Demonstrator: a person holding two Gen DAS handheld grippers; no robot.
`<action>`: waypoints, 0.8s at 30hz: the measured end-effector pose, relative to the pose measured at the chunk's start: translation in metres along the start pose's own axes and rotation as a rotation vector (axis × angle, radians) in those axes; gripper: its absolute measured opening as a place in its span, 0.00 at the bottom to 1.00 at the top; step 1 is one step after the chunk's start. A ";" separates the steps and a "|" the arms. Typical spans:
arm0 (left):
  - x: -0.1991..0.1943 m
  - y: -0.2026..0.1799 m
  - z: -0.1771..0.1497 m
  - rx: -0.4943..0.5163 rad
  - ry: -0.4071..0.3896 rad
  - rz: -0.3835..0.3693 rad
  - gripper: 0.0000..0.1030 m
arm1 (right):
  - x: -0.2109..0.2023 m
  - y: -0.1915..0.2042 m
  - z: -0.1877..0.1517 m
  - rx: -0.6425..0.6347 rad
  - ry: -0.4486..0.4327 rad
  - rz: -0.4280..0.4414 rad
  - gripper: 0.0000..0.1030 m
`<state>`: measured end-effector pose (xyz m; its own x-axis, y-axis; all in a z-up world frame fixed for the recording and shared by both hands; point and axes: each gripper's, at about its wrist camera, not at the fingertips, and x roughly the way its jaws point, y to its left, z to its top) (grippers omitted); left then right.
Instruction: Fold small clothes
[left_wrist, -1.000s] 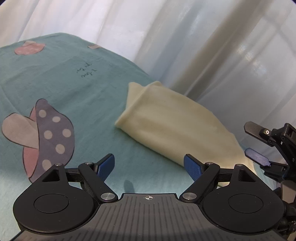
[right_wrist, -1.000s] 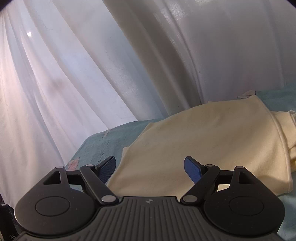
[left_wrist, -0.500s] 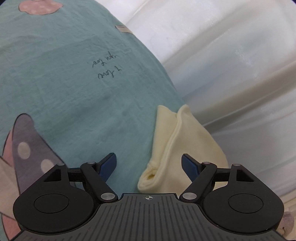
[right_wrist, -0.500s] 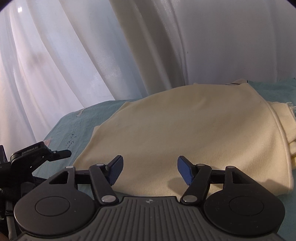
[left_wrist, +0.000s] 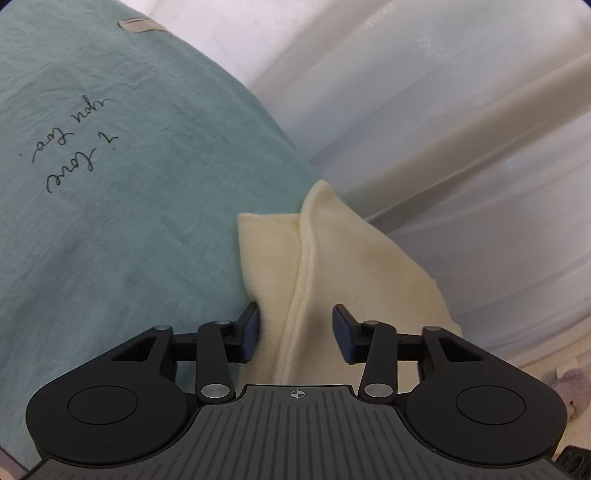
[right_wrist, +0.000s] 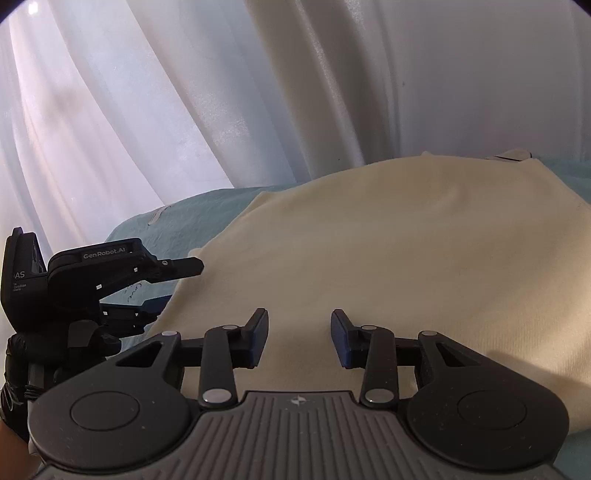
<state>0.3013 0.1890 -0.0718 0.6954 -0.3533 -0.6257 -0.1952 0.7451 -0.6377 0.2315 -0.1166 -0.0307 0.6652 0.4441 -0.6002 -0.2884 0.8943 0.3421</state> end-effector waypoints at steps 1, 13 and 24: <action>0.000 -0.001 0.000 0.006 0.008 0.004 0.29 | 0.003 0.003 0.001 -0.005 0.002 -0.002 0.28; -0.013 -0.014 0.003 0.025 -0.011 -0.049 0.19 | 0.015 0.017 0.003 -0.022 -0.022 -0.038 0.18; -0.027 -0.092 -0.002 0.146 -0.036 -0.118 0.16 | -0.024 -0.018 0.009 0.104 -0.060 0.015 0.18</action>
<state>0.2996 0.1287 0.0027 0.7327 -0.4243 -0.5321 -0.0101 0.7750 -0.6319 0.2272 -0.1442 -0.0160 0.7026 0.4503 -0.5509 -0.2278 0.8759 0.4254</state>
